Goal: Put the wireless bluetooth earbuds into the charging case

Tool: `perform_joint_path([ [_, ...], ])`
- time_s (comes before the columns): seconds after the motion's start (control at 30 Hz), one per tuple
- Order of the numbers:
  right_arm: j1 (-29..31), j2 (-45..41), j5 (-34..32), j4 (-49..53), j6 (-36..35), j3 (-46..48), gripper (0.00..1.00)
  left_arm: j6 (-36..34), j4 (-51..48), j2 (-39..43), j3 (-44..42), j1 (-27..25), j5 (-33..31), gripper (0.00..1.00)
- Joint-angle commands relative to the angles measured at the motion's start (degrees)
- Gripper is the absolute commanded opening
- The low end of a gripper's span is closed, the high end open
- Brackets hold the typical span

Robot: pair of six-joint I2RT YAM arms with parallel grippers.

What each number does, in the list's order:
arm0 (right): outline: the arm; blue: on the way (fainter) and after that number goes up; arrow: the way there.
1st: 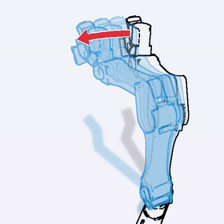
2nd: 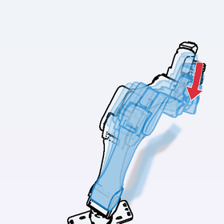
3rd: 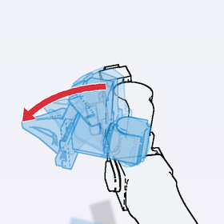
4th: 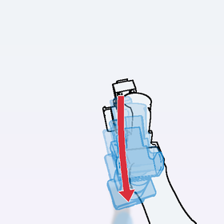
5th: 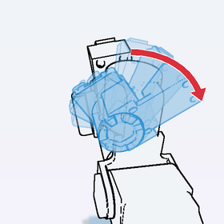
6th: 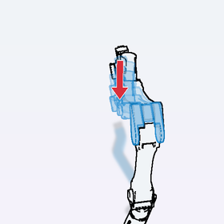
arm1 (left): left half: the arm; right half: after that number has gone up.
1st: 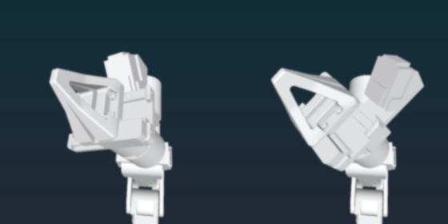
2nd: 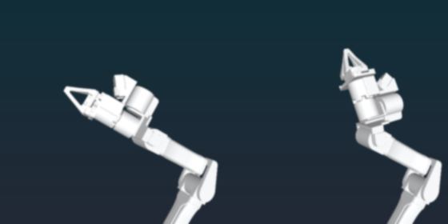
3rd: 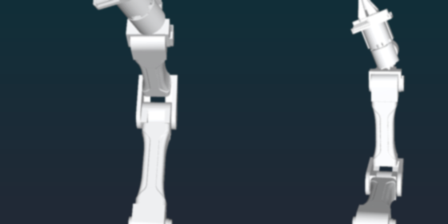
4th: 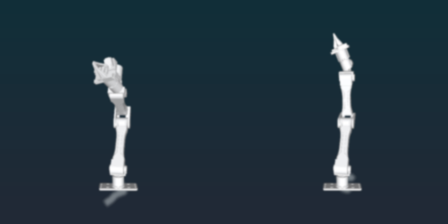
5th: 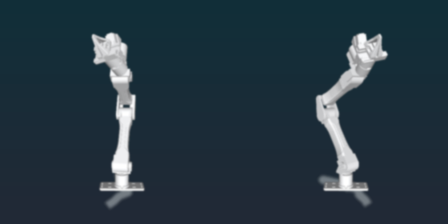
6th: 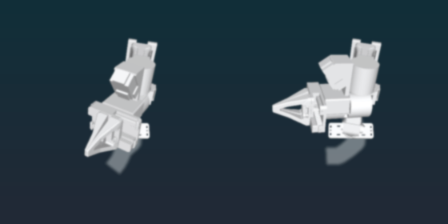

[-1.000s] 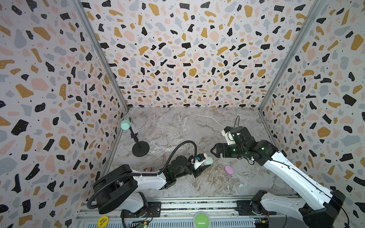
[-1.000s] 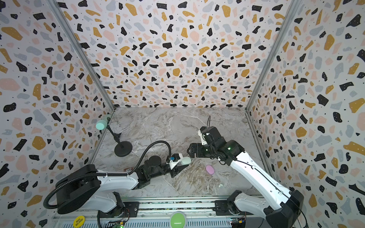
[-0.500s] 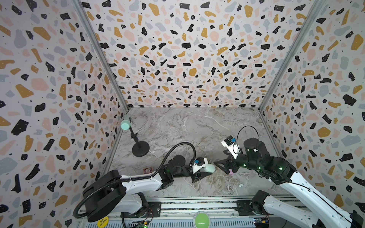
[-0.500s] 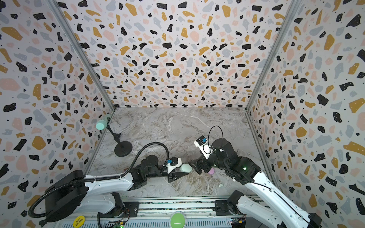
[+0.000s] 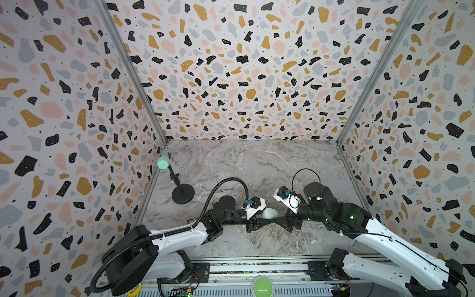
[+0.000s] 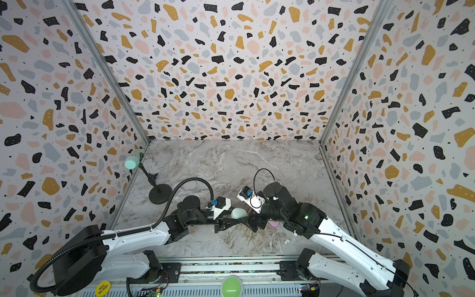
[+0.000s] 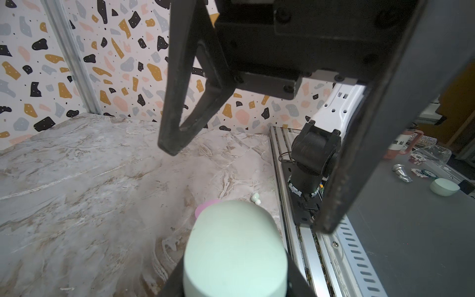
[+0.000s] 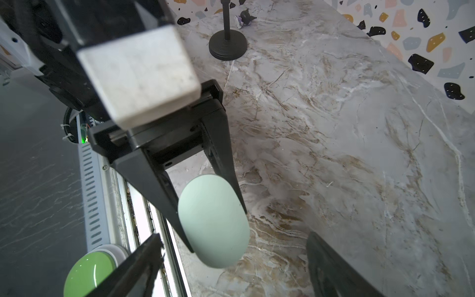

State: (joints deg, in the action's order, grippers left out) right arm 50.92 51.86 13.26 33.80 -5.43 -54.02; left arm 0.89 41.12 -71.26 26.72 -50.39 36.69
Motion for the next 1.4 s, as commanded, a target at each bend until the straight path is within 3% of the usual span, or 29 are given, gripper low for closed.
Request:
perform_joint_path([
  [0.0, 0.41, 1.12, -1.56, -0.46, -2.29, -0.23, 0.87, 0.24, 1.74, 0.87, 1.84, 0.44, 1.81, 0.27],
  [0.8, 0.16, 1.86, -13.80, -2.22, 2.16, -3.13, 0.83, 0.43, 2.51, 1.25, 1.40, 0.46, 3.48, 0.25],
  [1.37, -1.35, 2.29, -14.03, -1.24, 3.37, -5.57, 0.84, 0.79, 3.31, 1.39, 1.03, 0.47, 3.80, 0.25],
])
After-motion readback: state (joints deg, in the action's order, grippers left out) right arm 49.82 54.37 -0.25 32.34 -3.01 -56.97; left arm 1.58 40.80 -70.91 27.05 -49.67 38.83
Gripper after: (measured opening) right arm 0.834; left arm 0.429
